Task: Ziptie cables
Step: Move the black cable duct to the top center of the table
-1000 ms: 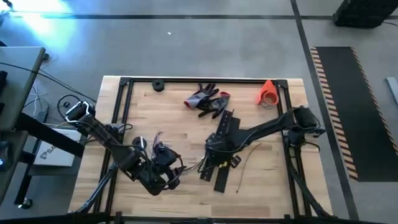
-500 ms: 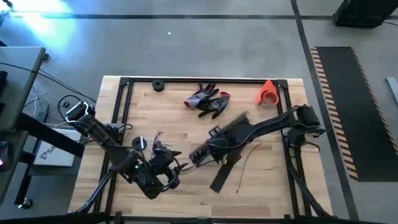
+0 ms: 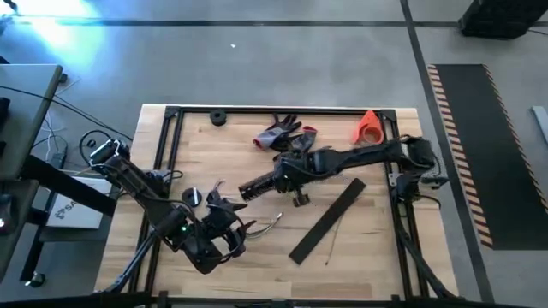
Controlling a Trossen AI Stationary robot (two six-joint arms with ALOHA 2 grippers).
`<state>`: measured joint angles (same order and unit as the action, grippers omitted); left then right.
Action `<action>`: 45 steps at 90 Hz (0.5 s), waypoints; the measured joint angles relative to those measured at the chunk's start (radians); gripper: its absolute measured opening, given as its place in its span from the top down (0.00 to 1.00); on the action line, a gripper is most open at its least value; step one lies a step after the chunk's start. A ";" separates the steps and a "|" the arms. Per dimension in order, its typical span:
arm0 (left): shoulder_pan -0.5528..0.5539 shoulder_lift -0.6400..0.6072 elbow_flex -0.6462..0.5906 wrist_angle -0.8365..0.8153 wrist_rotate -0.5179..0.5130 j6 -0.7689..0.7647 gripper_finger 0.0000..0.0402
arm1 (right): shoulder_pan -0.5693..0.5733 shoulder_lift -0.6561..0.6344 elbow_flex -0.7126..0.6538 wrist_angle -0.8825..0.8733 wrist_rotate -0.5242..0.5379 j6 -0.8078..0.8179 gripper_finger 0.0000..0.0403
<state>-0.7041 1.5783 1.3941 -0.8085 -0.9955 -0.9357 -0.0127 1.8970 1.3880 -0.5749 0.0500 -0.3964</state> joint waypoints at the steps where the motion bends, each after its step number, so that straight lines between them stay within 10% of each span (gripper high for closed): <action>1: 0.002 0.000 0.000 -0.005 0.003 -0.004 0.44 | -0.004 0.005 0.000 0.007 -0.003 0.005 1.00; 45: 0.017 -0.001 -0.008 -0.070 0.088 -0.083 0.44 | -0.160 0.109 0.000 0.151 -0.049 0.139 0.93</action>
<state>-0.6870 1.5772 1.3865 -0.8783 -0.9076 -1.0190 -0.1728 2.0057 1.3880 -0.4243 0.0006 -0.2571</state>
